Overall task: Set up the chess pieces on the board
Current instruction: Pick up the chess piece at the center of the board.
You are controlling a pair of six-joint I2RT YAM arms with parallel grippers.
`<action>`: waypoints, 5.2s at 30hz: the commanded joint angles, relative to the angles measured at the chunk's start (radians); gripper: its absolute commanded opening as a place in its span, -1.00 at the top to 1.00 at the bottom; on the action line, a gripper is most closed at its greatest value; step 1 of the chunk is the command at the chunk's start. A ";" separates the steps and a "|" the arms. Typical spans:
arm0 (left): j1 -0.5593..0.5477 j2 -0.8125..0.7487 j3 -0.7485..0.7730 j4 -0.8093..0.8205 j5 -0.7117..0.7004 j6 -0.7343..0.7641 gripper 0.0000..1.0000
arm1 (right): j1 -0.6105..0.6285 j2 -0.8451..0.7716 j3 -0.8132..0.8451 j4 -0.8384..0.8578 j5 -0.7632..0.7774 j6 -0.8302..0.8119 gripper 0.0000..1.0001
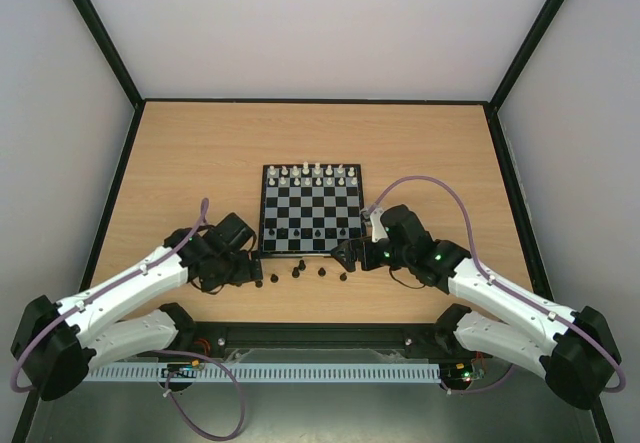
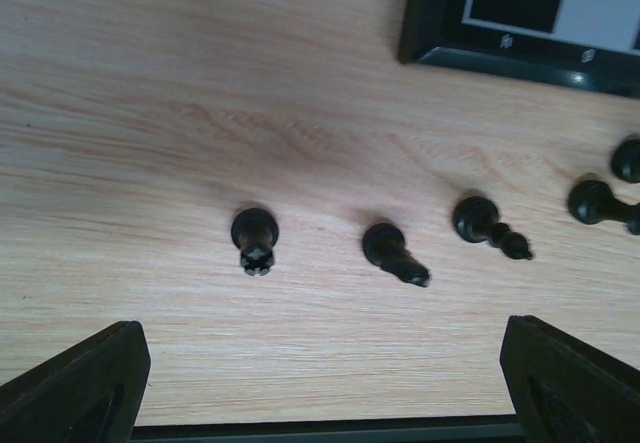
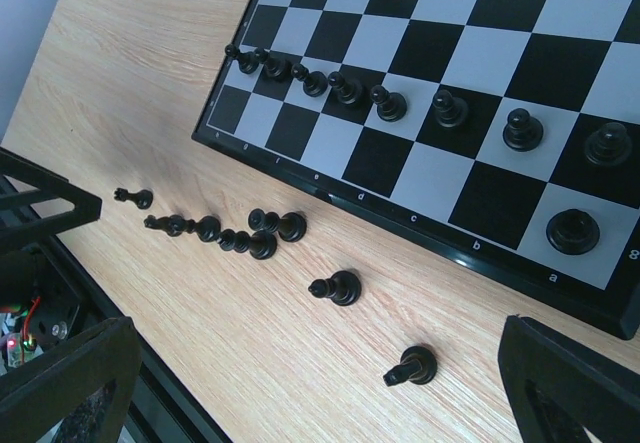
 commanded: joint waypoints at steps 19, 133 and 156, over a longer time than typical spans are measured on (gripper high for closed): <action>0.070 0.012 -0.081 0.064 -0.038 0.000 -0.98 | 0.017 -0.001 -0.018 0.016 -0.027 0.008 -0.97; 0.013 0.158 0.055 0.035 -0.110 0.039 0.92 | 0.047 0.027 -0.019 0.033 -0.048 0.008 -0.97; 0.024 0.377 0.277 0.076 -0.133 0.187 0.92 | 0.049 0.049 -0.019 0.040 -0.036 0.009 -0.97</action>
